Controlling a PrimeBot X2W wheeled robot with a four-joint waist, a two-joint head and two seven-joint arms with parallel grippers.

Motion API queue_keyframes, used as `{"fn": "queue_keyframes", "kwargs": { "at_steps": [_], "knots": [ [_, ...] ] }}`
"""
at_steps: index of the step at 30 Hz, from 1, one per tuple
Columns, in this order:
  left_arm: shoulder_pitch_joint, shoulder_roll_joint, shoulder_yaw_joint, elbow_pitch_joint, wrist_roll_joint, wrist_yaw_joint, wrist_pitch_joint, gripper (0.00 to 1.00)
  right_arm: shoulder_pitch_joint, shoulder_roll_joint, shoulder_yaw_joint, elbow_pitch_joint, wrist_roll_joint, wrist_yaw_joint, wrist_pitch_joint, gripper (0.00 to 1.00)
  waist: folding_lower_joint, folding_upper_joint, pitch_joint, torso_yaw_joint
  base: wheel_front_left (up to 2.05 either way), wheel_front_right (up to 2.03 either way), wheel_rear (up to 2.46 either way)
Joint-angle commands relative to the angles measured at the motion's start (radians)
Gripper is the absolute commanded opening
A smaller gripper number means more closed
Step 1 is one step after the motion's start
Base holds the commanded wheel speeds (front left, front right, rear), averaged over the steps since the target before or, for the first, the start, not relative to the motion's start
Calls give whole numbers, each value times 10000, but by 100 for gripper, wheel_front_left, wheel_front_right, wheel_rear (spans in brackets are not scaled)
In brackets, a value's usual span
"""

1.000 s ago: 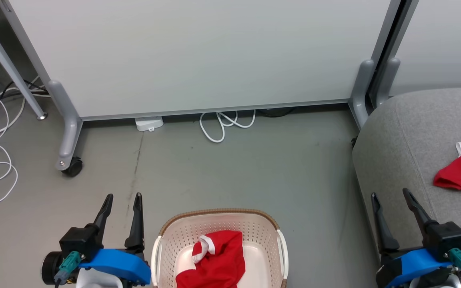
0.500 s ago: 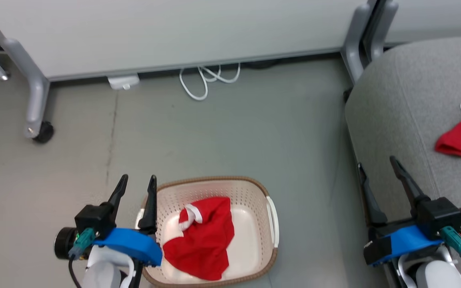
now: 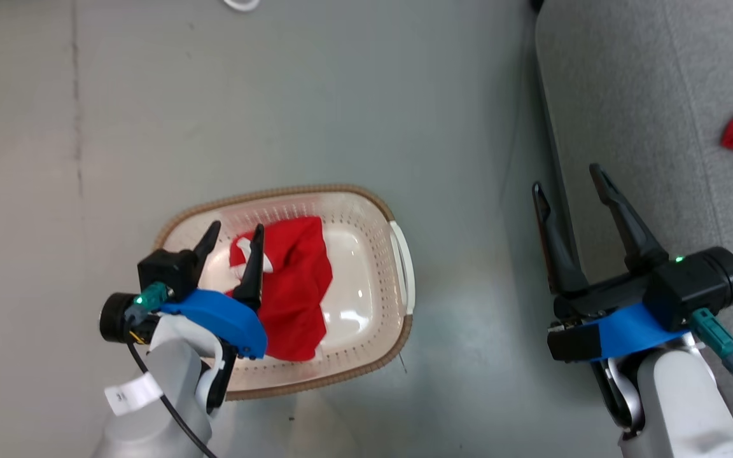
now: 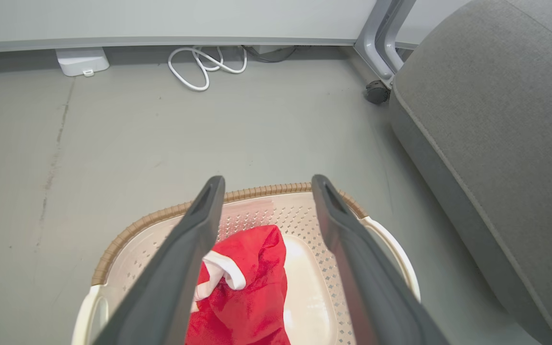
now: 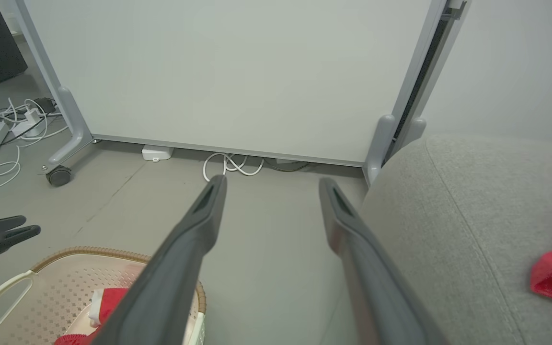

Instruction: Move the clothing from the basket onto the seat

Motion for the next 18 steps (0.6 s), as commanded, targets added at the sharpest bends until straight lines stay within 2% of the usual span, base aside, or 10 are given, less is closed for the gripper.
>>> {"fn": "queue_keyframes", "kwargs": {
  "at_steps": [1, 9, 18],
  "knots": [
    [-468, 113, 8, 268, -144, -19, -27, 100, -307, 19, 92, -90, 119, 1, -86, 100, -2, 0, 1140, -411, 0, 0, 0],
    [-1642, 174, -114, 1475, -758, -19, -27, 100, -887, 19, 282, -254, 33, 1, -231, 100, -2, 0, 2522, -630, 0, 0, 0],
    [-2377, 76, -141, 2642, -1132, -19, -27, 100, -1110, 19, 451, -366, 194, 1, -384, 100, -2, 0, 3375, -770, 0, 0, 0]
  ]
}}
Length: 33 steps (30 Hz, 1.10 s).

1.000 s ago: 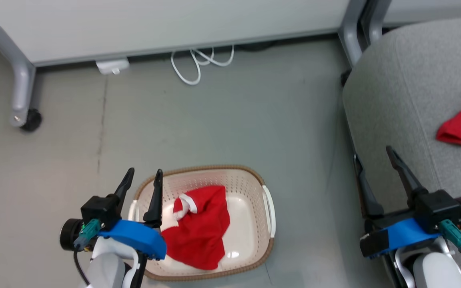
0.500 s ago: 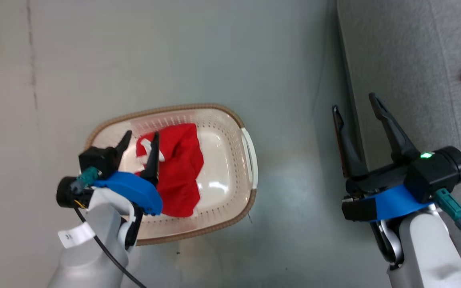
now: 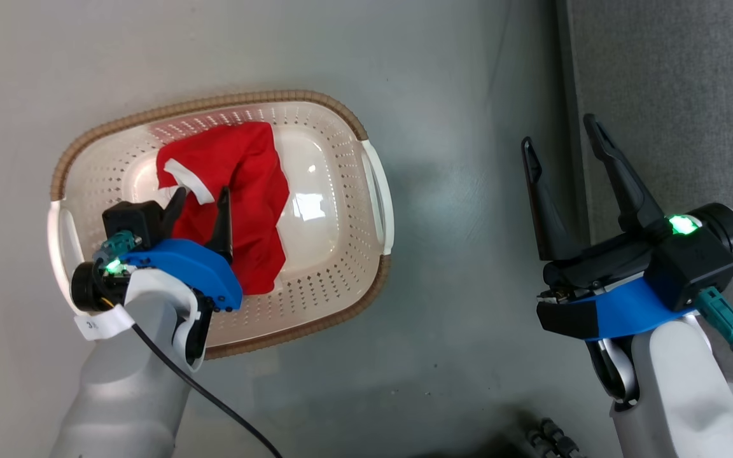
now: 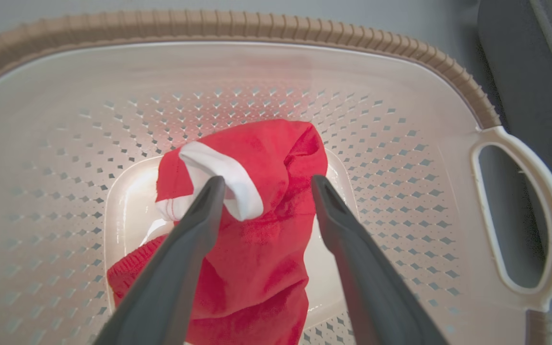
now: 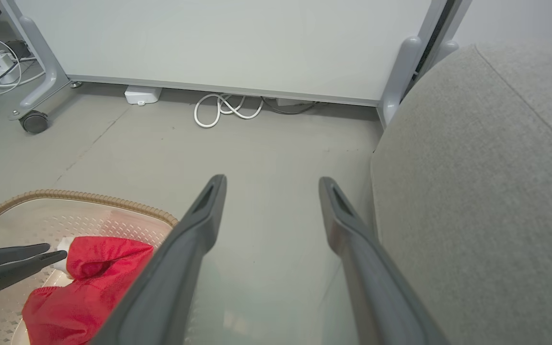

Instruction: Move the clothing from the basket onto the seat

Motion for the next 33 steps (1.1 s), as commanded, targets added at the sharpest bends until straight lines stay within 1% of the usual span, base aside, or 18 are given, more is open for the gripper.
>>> {"fn": "queue_keyframes", "kwargs": {
  "at_steps": [1, 10, 18, 19, 20, 21, 26, 33],
  "knots": [
    [-350, 17, 28, 166, -102, -19, -27, 100, -185, 19, 58, -79, 104, 1, -80, 100, -2, 0, 281, -101, 0, 0, 0],
    [-1006, 186, 278, 854, -160, 85, -27, 100, -379, 19, 272, -153, 320, 1, -185, 100, -2, 0, 863, -381, 0, 0, 0],
    [-1586, 358, 250, 1317, -75, 61, -26, 100, -512, 20, 423, -91, 504, 1, -311, 100, -2, 0, 1268, -632, 0, 0, 0],
    [-1633, 366, 214, 1436, -71, 63, -22, 47, -529, 20, 442, -67, 531, 1, -309, 100, -2, 0, 1285, -657, 0, 0, 0],
    [-1706, 377, 194, 1526, -42, 81, -22, 21, -548, 20, 462, -41, 573, 1, -326, 100, -2, 0, 1304, -679, 0, 0, 0],
    [-1772, 387, 185, 1594, -30, 82, -22, 0, -560, 20, 481, -23, 610, 1, -344, 100, -2, 0, 1319, -699, 0, 0, 0],
    [-1932, 364, 86, 1932, -86, 37, -24, 0, -612, 20, 502, 79, 722, 1, -393, 100, -2, 0, 1340, -785, 0, 0, 0],
    [-1945, 373, 85, 1873, -186, -7, -25, 0, -666, 20, 502, 128, 761, 1, -435, 100, -2, 0, 1295, -764, 0, 0, 0]
  ]
}}
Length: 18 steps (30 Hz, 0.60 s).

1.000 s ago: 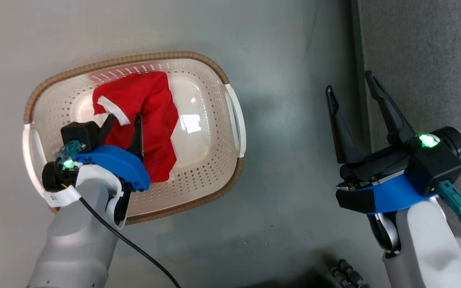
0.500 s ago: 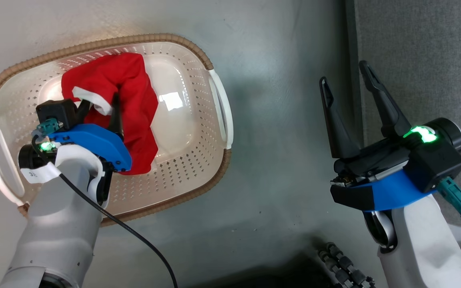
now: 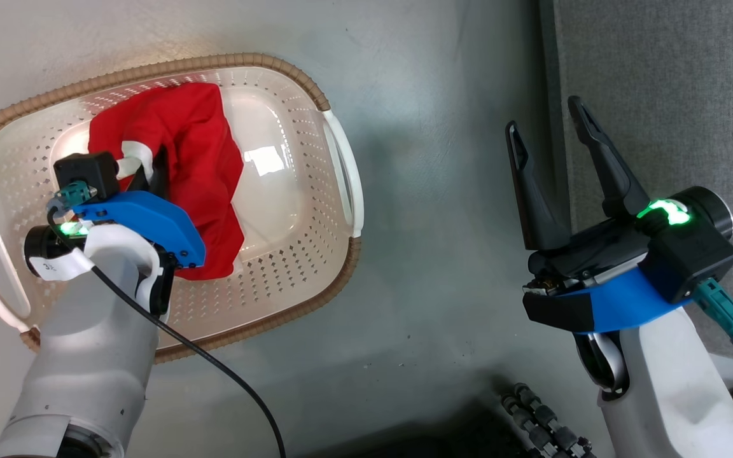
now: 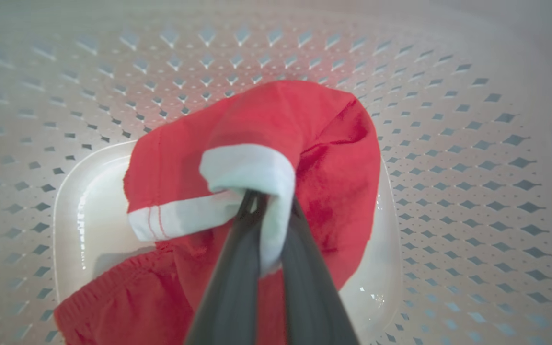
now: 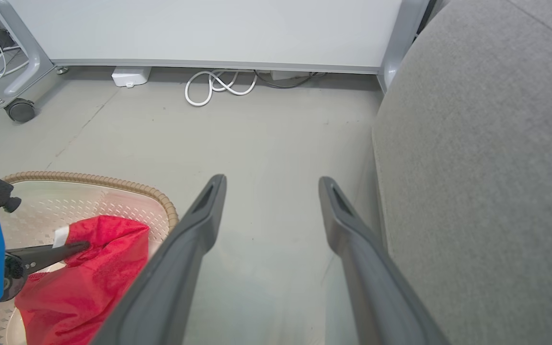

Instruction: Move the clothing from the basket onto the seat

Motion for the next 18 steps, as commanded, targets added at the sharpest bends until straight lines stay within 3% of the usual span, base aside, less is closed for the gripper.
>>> {"fn": "queue_keyframes", "kwargs": {
  "at_steps": [1, 11, 18],
  "knots": [
    [-114, 56, 21, -51, -12, -62, -25, 0, -202, 20, 7, 26, 83, 1, -70, 100, 0, 0, -11, 14, 0, 0, 0],
    [238, -61, -4, -235, -94, -59, -25, 0, -213, 20, 17, 161, 11, 1, -75, 100, 0, 0, -445, 160, 0, 0, 0],
    [972, -295, -196, -695, -13, -69, -25, 0, -122, 18, 13, 417, -24, 1, -79, 100, 0, 0, -1652, 373, 0, 0, 0]
  ]
}}
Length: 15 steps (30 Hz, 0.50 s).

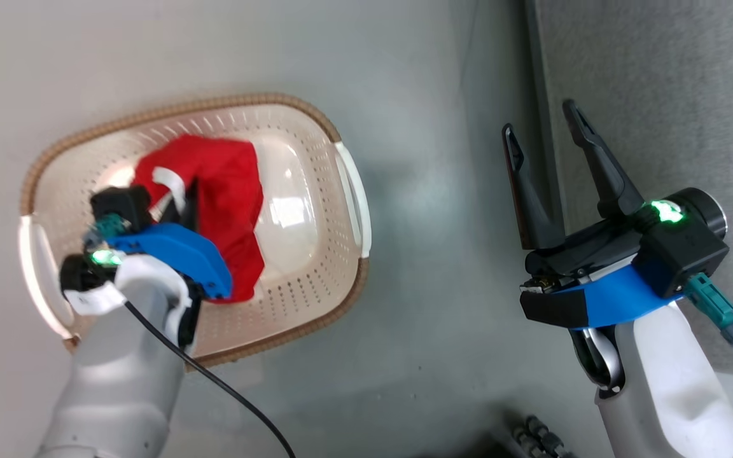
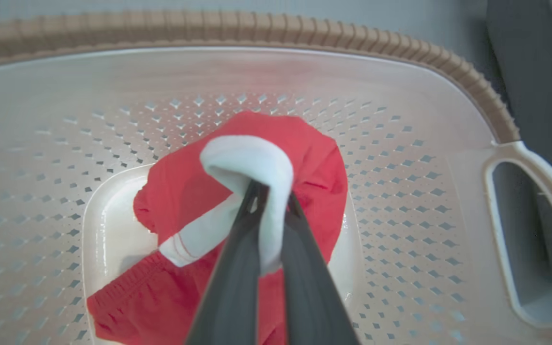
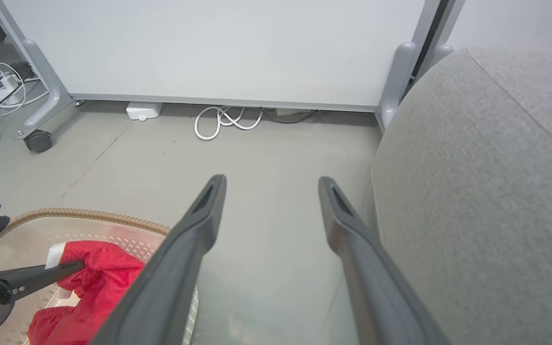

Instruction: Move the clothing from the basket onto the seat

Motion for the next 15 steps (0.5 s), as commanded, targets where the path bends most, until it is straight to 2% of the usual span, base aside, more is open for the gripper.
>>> {"fn": "queue_keyframes", "kwargs": {
  "at_steps": [1, 9, 15],
  "knots": [
    [237, -52, -105, -177, 61, -24, -26, 0, 32, 16, -1, 75, -30, 1, -41, 100, 0, 0, -696, 155, 0, 0, 0],
    [1202, -287, -1184, -911, 30, -25, -26, 0, 529, 13, -54, 527, -106, 1, -31, 100, 0, 0, -2607, 584, 0, 0, 0],
    [2094, -307, -2421, -1788, -406, -24, -27, 0, 1062, 12, 67, 895, -38, 1, 56, 100, 0, 0, -4428, 878, 0, 0, 0]
  ]
}}
